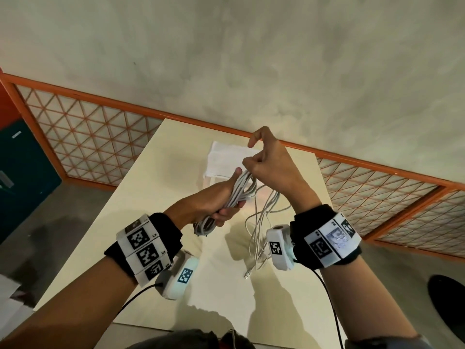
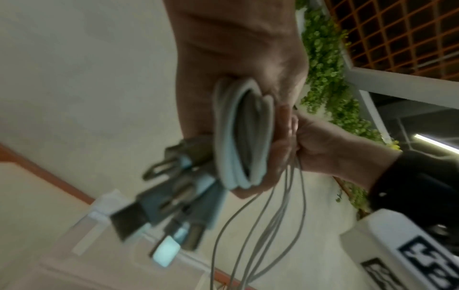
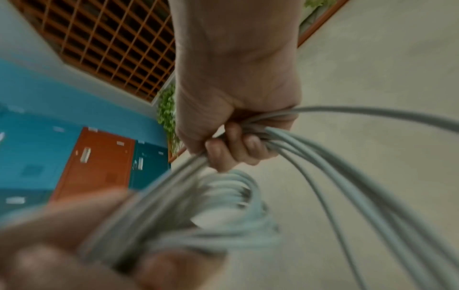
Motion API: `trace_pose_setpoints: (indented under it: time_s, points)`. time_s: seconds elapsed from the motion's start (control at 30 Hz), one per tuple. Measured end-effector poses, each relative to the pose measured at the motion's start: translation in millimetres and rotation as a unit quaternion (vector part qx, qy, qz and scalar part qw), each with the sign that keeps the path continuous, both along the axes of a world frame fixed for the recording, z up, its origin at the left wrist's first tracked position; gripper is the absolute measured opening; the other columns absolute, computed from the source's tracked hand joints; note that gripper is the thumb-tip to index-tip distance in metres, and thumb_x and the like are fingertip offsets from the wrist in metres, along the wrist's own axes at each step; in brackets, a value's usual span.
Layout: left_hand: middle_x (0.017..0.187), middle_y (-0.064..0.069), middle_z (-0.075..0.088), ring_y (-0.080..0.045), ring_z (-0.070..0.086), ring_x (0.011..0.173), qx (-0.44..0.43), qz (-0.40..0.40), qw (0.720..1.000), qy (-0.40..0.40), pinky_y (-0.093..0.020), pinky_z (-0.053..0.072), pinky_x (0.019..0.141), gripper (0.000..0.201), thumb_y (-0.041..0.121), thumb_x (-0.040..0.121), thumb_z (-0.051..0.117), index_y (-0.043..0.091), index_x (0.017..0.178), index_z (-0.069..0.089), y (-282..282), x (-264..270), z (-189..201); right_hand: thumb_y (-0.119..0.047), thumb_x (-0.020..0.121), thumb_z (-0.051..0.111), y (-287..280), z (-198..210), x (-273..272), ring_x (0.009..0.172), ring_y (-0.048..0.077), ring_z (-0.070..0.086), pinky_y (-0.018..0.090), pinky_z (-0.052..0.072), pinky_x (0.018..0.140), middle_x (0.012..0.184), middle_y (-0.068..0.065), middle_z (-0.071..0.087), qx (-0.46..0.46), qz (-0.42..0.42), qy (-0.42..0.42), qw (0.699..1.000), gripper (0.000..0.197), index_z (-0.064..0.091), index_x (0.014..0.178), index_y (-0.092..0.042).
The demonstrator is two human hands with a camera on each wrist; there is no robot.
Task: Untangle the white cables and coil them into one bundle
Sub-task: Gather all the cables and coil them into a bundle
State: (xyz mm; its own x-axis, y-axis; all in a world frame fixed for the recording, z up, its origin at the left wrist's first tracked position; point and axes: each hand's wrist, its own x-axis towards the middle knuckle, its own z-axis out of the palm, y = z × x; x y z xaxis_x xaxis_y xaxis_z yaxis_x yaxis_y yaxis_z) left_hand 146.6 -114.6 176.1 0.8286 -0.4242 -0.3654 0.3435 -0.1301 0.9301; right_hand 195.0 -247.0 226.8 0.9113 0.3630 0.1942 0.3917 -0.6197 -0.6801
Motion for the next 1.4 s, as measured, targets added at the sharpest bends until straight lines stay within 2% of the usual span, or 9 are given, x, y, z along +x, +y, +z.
trace_pose_setpoints:
  time_s: [0.17, 0.37, 0.53, 0.73, 0.83, 0.93, 1.0, 1.2, 1.4]
  points:
    - [0.038, 0.004, 0.027, -0.010, 0.020, 0.031, 0.042, -0.017, 0.999, -0.015, -0.015, 0.026, 0.037, 0.085, 0.077, 0.077, -0.005, 0.008, 0.071, 0.044, 0, -7, 2, -0.020, 0.074, 0.059, 4, -6, 1, 0.069, 0.023, 0.058, 0.034, 0.045, 0.069, 0.064, -0.002, 0.062, -0.080, -0.056, -0.053, 0.994, 0.027, 0.045, 0.096, -0.023]
    - [0.039, 0.004, 0.029, -0.010, 0.022, 0.031, 0.077, -0.061, 0.993, -0.061, -0.017, 0.025, 0.039, 0.048, 0.050, 0.096, 0.041, 0.011, 0.069, 0.044, 2, -14, 2, -0.029, 0.085, 0.051, -2, -15, 12, 0.059, 0.019, 0.052, 0.031, 0.039, 0.067, 0.057, -0.005, 0.058, -0.088, -0.039, -0.031, 0.995, 0.006, 0.050, 0.085, -0.024]
    - [0.036, 0.003, 0.029, -0.010, 0.021, 0.027, -0.004, -0.003, 0.996, -0.088, -0.016, 0.025, 0.037, 0.043, 0.034, 0.101, 0.032, 0.009, 0.067, 0.044, 15, -8, -5, -0.060, 0.094, 0.033, -30, -25, 24, 0.044, 0.011, 0.039, 0.028, 0.035, 0.058, 0.045, -0.007, 0.044, 0.028, -0.011, 0.099, 0.995, 0.058, 0.051, 0.063, -0.015]
    - [0.036, 0.002, 0.024, -0.011, 0.018, 0.028, -0.097, 0.144, 0.977, -0.123, -0.018, 0.027, 0.037, 0.043, 0.030, 0.102, 0.025, 0.008, 0.070, 0.044, 25, 4, -11, -0.036, 0.104, 0.017, -40, -60, 3, 0.050, 0.008, 0.034, 0.016, 0.030, 0.051, 0.059, 0.009, 0.038, 0.128, 0.030, 0.087, 0.987, 0.054, 0.059, 0.086, -0.007]
    - [0.037, 0.003, 0.025, -0.010, 0.019, 0.028, -0.122, 0.144, 0.973, -0.131, -0.018, 0.028, 0.038, 0.041, 0.029, 0.102, 0.028, 0.009, 0.072, 0.046, 21, 6, -13, -0.033, 0.104, 0.025, -22, -73, -4, 0.051, 0.009, 0.027, 0.018, 0.025, 0.050, 0.058, 0.002, 0.027, 0.188, -0.001, 0.055, 0.981, 0.044, 0.066, 0.097, -0.020]
    - [0.041, 0.001, 0.028, -0.011, 0.021, 0.032, -0.104, 0.100, 0.978, -0.149, -0.021, 0.028, 0.040, 0.037, 0.030, 0.102, 0.031, 0.005, 0.084, 0.050, 17, 6, -13, -0.036, 0.102, 0.034, -11, -76, -12, 0.050, 0.008, 0.024, 0.028, 0.023, 0.050, 0.054, -0.011, 0.026, 0.231, -0.041, 0.053, 0.971, 0.038, 0.056, 0.073, -0.026]
    - [0.047, -0.001, 0.033, -0.013, 0.023, 0.035, -0.078, 0.081, 0.979, -0.168, -0.022, 0.030, 0.042, 0.034, 0.031, 0.102, 0.033, 0.006, 0.090, 0.052, 14, 6, -14, -0.041, 0.101, 0.037, -5, -74, -16, 0.049, 0.011, 0.023, 0.033, 0.022, 0.051, 0.053, -0.004, 0.026, 0.239, -0.054, 0.065, 0.967, 0.043, 0.042, 0.063, -0.020]
    - [0.069, -0.004, 0.051, -0.014, 0.039, 0.041, -0.038, 0.136, 0.965, -0.222, -0.025, 0.036, 0.047, 0.030, 0.033, 0.101, 0.041, 0.011, 0.082, 0.052, 4, 10, -18, -0.039, 0.102, 0.033, 3, -61, -21, 0.041, 0.008, 0.037, 0.025, 0.033, 0.046, 0.051, 0.001, 0.042, 0.228, -0.061, 0.094, 0.967, 0.053, 0.049, 0.063, -0.007]
    - [0.067, -0.003, 0.051, -0.015, 0.045, 0.047, -0.075, 0.195, 0.952, -0.224, -0.022, 0.038, 0.046, 0.025, 0.037, 0.095, 0.049, 0.015, 0.087, 0.058, -2, 14, -24, -0.035, 0.103, 0.032, 8, -47, -26, 0.044, 0.016, 0.055, 0.025, 0.047, 0.049, 0.061, 0.020, 0.058, 0.205, -0.043, 0.111, 0.972, 0.051, 0.064, 0.081, -0.002]
